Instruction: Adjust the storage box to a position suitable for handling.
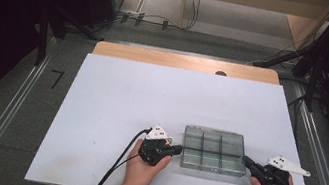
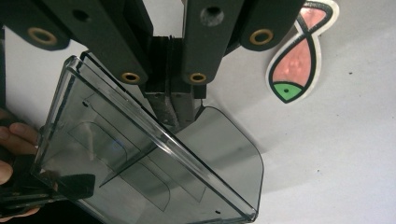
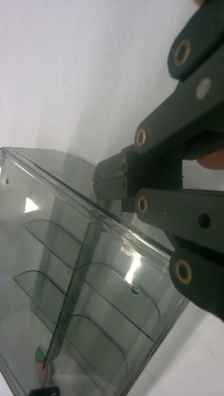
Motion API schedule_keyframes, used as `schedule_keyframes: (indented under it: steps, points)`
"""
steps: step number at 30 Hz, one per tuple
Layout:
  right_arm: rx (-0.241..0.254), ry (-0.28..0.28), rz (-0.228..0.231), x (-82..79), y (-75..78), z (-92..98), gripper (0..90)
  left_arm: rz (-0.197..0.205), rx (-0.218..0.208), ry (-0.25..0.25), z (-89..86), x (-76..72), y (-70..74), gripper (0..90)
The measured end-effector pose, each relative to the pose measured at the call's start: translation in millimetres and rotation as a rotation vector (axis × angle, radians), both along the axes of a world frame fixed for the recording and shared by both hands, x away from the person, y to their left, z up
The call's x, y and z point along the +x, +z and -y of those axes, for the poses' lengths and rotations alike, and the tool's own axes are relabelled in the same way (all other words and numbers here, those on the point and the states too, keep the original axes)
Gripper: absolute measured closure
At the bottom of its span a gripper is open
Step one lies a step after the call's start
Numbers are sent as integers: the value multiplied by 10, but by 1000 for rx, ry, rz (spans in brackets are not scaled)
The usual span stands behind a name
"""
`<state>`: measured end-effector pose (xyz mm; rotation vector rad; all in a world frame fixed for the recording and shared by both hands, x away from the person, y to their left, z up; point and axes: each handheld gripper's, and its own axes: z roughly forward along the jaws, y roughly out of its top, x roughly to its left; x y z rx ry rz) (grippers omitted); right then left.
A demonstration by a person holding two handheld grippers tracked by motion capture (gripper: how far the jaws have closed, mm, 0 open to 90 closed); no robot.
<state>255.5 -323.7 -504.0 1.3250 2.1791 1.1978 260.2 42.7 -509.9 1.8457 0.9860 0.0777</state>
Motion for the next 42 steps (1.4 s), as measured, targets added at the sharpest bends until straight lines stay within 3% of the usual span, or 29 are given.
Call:
schedule_keyframes:
  steps: [17,20,22,23,28,29,33,36,42]
  points:
    - [-4,6,7,-60,-7,4,885,-10,-13,-29,-33,-51,-13,894]
    - [13,-18,22,-80,16,5,881,53,24,-9,-13,-97,11,893]
    - [-13,-51,40,-91,32,23,868,84,48,-8,-28,-123,21,892]
    - [-21,-73,50,-92,38,52,800,90,49,-6,-46,-129,25,891]
    - [0,-122,82,-104,96,163,793,118,29,21,-231,-139,78,879]
    - [5,-116,99,-114,122,172,748,124,28,21,-251,-142,91,810]
    - [15,-64,152,-156,223,139,546,164,17,1,-309,-201,155,752]
    - [28,-24,164,-185,283,97,371,188,3,-29,-318,-255,186,686]
    - [68,86,162,-236,356,8,223,207,5,-39,-317,-297,217,440]
